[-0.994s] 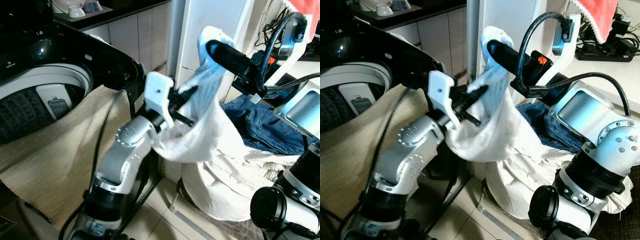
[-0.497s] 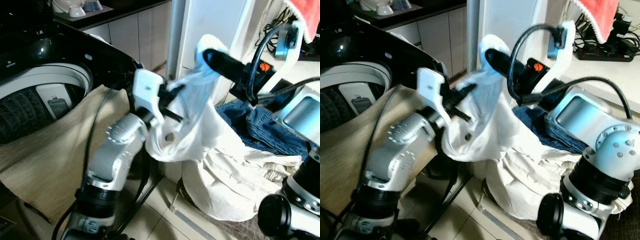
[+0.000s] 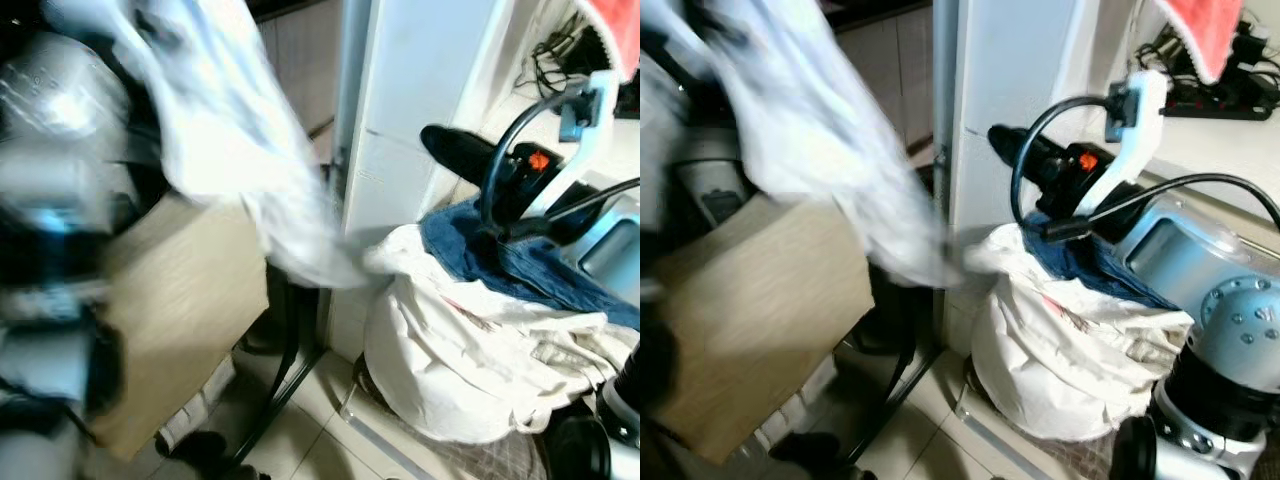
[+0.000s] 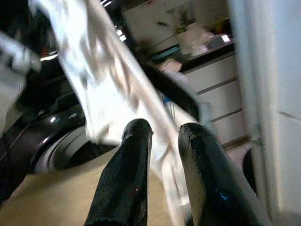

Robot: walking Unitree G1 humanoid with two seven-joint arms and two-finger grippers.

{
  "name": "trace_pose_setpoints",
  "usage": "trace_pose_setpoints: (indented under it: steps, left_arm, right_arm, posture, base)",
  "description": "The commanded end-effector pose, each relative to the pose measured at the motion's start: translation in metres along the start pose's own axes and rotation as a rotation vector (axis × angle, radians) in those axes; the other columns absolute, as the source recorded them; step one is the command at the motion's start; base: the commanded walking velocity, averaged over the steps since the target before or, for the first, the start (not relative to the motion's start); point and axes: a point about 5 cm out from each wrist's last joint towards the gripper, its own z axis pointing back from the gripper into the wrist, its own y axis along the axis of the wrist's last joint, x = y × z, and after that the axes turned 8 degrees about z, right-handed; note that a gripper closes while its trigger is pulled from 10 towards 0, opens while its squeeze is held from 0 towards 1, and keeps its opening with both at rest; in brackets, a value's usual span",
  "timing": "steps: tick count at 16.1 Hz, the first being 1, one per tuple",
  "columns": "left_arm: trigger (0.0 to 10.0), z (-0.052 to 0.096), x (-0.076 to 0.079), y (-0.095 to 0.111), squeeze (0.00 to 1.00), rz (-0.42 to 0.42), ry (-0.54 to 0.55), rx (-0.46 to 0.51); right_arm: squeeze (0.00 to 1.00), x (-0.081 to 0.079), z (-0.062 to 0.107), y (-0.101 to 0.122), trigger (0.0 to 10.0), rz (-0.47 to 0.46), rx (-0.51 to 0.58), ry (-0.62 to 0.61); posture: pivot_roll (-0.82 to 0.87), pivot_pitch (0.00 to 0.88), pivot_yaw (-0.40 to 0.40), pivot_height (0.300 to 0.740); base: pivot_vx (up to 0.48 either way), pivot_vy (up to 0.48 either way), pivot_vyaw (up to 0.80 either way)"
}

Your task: Clothes washing

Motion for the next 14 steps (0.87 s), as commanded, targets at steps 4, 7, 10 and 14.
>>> trace_pose_setpoints:
  steps: [4,7,10,14]
  left_arm:
    - [0.0,-0.013,-0.044,0.011,0.00,-0.476,0.116,-0.023]
    - [10.0,0.021,-0.034,-0.091,0.00,-0.302,-0.016,-0.594]
    - [10.0,0.045,-0.059,-0.121,1.00,-0.191,0.141,-0.780]
    - [10.0,0.057,-0.074,-0.127,1.00,-0.058,0.169,-0.864]
  right_arm:
    - [0.00,-0.007,-0.003,-0.004,10.0,0.055,-0.003,0.007]
    - [0.00,-0.021,-0.008,-0.016,10.0,0.107,-0.058,0.044]
    - [0.00,-0.032,-0.008,-0.025,10.0,0.124,-0.095,0.104]
    - [0.00,-0.038,-0.009,-0.037,10.0,0.144,-0.158,0.139]
  posture:
    - [-0.07,0.000,0.002,0.740]
    - [-0.08,0.000,0.010,0.740]
    - [-0.08,0.000,0.003,0.740]
    - [-0.08,0.000,-0.003,0.740]
  base:
    - [0.000,0.000,0.00]
    - [0.000,0.000,0.00]
    - [0.000,0.000,0.00]
    - [0.000,0.000,0.00]
